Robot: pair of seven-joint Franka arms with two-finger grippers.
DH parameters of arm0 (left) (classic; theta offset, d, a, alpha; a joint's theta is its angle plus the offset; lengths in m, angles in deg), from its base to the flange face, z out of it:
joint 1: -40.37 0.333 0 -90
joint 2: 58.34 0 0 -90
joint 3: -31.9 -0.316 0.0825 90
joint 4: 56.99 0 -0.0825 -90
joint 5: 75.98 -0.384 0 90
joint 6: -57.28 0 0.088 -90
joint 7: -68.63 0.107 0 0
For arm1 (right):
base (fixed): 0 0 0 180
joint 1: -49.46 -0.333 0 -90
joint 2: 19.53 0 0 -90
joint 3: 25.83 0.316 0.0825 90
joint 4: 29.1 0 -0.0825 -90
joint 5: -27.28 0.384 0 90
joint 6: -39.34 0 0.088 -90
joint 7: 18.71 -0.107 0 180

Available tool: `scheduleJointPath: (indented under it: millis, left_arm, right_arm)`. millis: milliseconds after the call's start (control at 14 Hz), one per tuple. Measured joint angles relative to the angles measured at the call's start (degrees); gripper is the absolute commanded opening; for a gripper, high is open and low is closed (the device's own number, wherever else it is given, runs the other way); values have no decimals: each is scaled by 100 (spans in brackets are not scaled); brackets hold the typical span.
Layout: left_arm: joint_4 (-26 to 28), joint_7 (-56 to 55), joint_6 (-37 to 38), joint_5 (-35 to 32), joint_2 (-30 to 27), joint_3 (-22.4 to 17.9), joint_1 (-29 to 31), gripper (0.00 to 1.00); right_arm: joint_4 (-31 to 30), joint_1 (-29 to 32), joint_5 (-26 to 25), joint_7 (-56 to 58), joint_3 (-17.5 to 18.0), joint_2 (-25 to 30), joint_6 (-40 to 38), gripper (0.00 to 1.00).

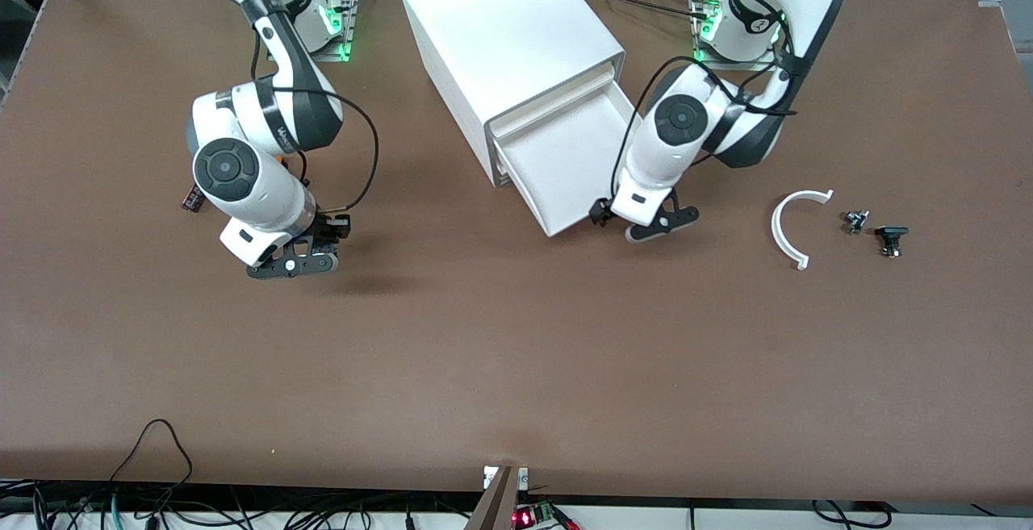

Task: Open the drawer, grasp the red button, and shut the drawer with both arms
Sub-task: 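Push the drawer shut with the left gripper while the right gripper holds the button, then set the red button beside the orange box with the right gripper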

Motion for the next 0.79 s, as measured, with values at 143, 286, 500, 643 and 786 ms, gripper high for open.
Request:
scheduleJointPath:
  millis: [143, 286, 500, 643, 786]
  left_arm:
    - [146, -7, 3, 0, -97, 321, -4, 100]
    - [280, -24, 13, 0, -201, 610, -1, 100]
    - [483, -28, 15, 0, -356, 921, 11, 100]
    - [589, -28, 16, 0, -428, 1102, 16, 100]
    - [661, -30, 16, 0, -470, 1231, 15, 100]
  right_arm:
    - [-475, 96, -2, -7, 1, 4, 513, 22]
    - [-906, 171, -3, -10, 1, 17, 1055, 22]
    - [-1494, 273, -4, -10, 0, 27, 1805, 23]
    - [-1866, 338, -4, -10, 1, 29, 2352, 69]
    - [-2057, 395, -4, -20, 1, 30, 2593, 100]
